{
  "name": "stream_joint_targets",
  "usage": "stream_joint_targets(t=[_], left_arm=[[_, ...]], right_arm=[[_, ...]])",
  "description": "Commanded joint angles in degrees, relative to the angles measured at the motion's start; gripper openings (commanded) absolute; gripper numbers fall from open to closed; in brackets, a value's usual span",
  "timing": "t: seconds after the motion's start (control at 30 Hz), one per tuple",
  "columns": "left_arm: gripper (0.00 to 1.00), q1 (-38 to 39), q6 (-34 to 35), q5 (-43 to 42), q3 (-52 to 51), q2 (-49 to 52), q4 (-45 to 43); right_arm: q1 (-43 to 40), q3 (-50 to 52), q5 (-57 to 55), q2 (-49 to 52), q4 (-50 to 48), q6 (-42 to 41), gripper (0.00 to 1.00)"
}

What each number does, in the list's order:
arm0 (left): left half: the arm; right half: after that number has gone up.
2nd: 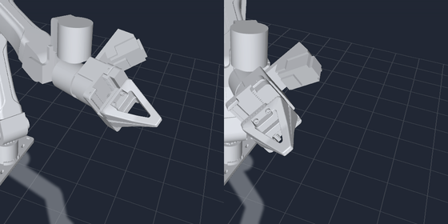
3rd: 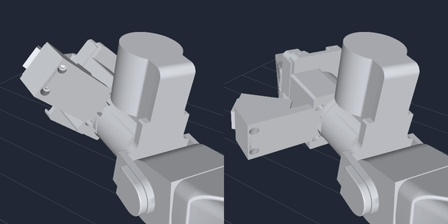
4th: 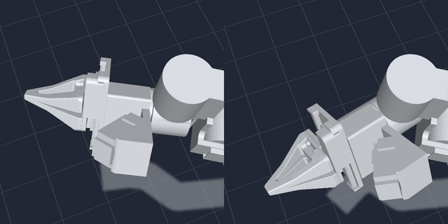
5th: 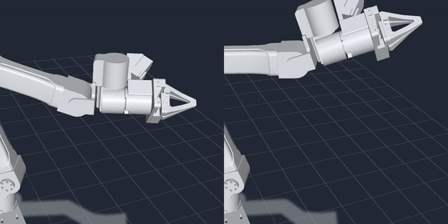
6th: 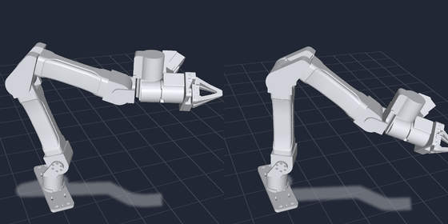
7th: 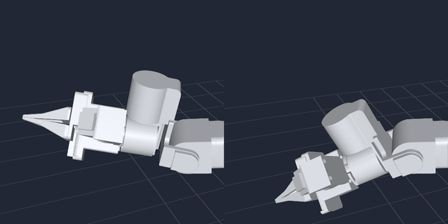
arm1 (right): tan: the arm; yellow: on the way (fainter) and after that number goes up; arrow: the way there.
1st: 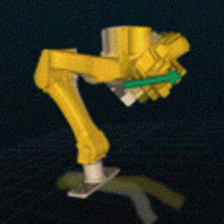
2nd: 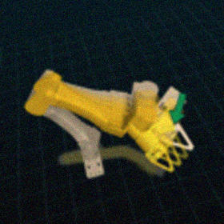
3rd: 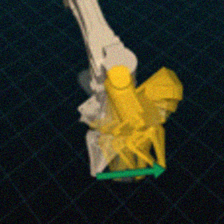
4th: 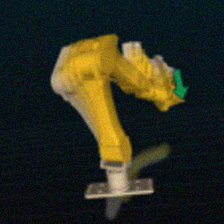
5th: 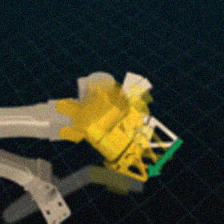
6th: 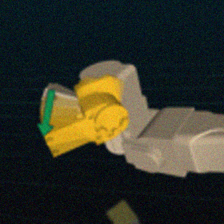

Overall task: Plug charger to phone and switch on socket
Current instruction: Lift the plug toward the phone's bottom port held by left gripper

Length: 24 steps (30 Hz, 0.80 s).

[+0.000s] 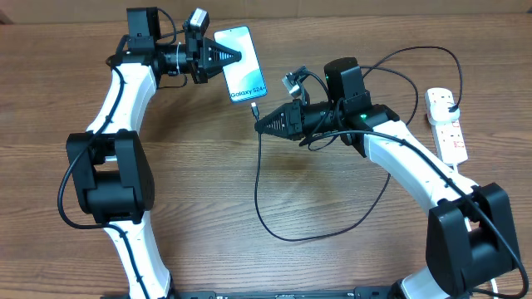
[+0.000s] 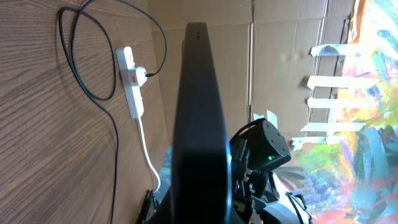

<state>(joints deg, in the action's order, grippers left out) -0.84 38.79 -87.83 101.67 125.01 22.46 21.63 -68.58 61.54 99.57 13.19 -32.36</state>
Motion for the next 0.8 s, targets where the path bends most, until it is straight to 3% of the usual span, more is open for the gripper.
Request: stream_joint_targets(t=[0.0, 0.77], left_arm=[[0.04, -0.3, 0.2, -1.6, 0.4, -0.3, -0.4], [0.04, 0.9, 0.6, -2.8, 0.4, -0.3, -0.2]], right_arm=[[0.0, -0.3, 1.8, -2.3, -1.0, 0.7, 0.04], [0.0, -0.2, 1.3, -2.3, -2.3, 0.7, 0.04]])
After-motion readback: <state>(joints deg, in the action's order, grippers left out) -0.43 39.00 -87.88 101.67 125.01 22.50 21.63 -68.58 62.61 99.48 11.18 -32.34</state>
